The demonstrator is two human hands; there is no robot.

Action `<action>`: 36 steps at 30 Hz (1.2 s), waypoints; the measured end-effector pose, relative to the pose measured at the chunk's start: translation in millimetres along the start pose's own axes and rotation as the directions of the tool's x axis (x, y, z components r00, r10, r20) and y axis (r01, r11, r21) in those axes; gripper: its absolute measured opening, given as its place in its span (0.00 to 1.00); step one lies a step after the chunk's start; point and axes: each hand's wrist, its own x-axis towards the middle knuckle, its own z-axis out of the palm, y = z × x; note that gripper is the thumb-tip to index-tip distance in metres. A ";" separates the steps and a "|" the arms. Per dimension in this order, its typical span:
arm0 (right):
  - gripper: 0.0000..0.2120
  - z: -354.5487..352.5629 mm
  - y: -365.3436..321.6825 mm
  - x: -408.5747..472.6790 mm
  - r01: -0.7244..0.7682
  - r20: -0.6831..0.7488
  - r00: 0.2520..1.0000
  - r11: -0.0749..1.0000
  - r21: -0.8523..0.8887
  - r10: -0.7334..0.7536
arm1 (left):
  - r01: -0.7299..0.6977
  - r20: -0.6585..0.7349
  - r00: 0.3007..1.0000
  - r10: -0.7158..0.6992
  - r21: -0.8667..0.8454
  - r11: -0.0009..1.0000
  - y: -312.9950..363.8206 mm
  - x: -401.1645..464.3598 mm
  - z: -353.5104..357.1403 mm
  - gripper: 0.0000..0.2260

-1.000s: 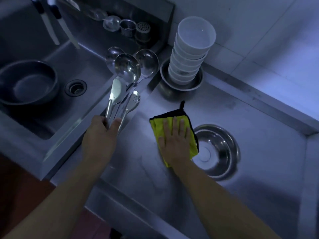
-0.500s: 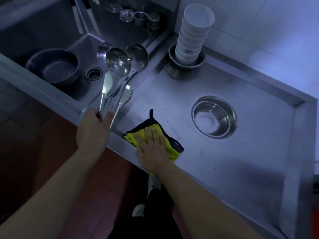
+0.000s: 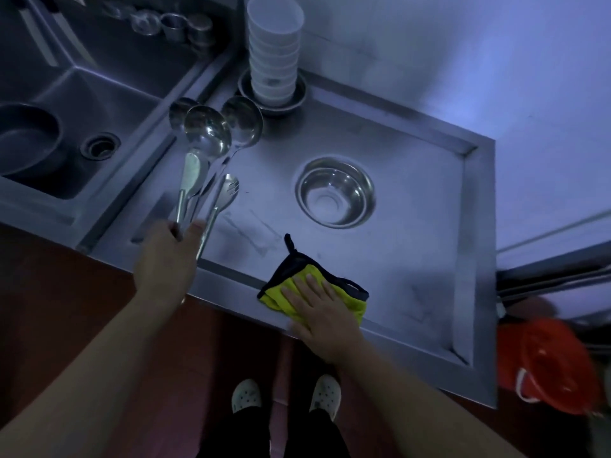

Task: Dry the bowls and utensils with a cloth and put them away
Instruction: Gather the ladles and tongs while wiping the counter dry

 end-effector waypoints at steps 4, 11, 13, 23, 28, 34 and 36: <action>0.30 -2.9 38.0 -45.0 -0.034 0.005 0.999 0.999 0.018 0.034 | -0.047 0.047 0.998 0.047 0.005 0.999 24.8 -18.2 30.9 0.19; 0.33 -6.1 110.0 -120.6 -0.107 -0.015 0.994 0.990 0.093 0.109 | -0.096 0.097 0.991 0.095 0.011 0.995 67.1 -66.5 91.9 0.19; 0.33 -10.9 132.6 -143.9 -0.104 -0.016 0.994 0.990 0.097 0.107 | -0.108 0.109 0.988 0.105 0.028 0.994 76.7 -79.2 107.4 0.18; 0.29 -25.0 171.0 -215.2 0.013 -0.175 0.984 1.000 0.013 -0.010 | -0.097 0.103 0.990 0.093 0.039 0.995 115.0 -139.3 144.8 0.17; 0.20 -29.3 180.9 -218.6 0.017 -0.176 0.984 1.000 -0.004 -0.017 | -0.093 0.103 0.991 0.090 0.021 0.995 120.8 -159.0 151.4 0.19; 0.09 -40.4 180.2 -207.6 0.037 -0.150 0.988 0.999 -0.035 -0.042 | -0.088 0.117 0.989 0.086 0.017 0.996 128.5 -178.4 156.8 0.18; 0.04 -44.6 180.2 -219.1 0.085 -0.138 0.986 0.996 -0.040 -0.090 | -0.095 0.109 0.990 0.093 0.018 0.995 130.3 -181.1 155.2 0.18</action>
